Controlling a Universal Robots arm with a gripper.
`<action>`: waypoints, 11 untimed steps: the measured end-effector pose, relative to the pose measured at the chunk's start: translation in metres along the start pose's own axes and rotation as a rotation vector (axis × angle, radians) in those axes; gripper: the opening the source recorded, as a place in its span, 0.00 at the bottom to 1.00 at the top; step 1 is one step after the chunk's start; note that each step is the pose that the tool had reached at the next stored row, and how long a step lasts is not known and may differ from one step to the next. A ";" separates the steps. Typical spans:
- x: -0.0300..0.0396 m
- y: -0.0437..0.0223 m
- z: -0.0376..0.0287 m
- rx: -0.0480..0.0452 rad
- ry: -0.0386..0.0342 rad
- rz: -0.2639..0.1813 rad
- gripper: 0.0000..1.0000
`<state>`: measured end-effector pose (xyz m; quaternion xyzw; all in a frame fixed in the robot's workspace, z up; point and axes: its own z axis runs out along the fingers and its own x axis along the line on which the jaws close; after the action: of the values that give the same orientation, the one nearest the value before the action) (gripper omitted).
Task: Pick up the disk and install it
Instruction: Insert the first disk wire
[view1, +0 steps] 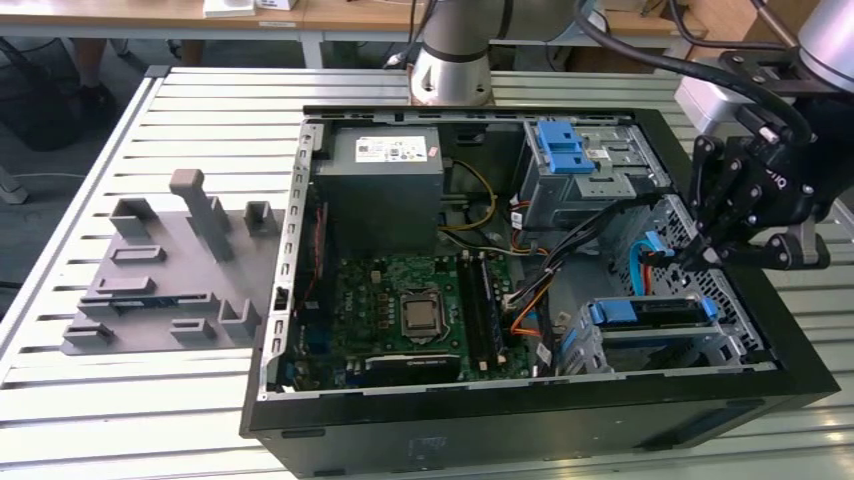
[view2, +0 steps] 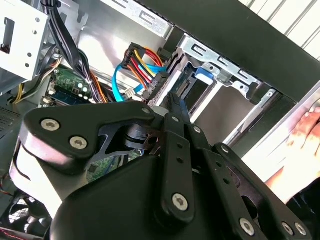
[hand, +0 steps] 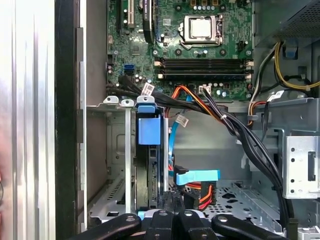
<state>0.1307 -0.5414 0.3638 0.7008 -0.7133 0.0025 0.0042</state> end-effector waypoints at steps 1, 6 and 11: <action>-0.0003 -0.0002 0.0000 0.0000 -0.0001 0.000 0.11; -0.0020 -0.0009 -0.0006 0.0000 -0.0001 0.000 0.11; -0.0036 -0.0011 -0.0022 0.0000 0.0000 0.000 0.11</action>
<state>0.1319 -0.5378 0.3659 0.7008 -0.7134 0.0025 0.0042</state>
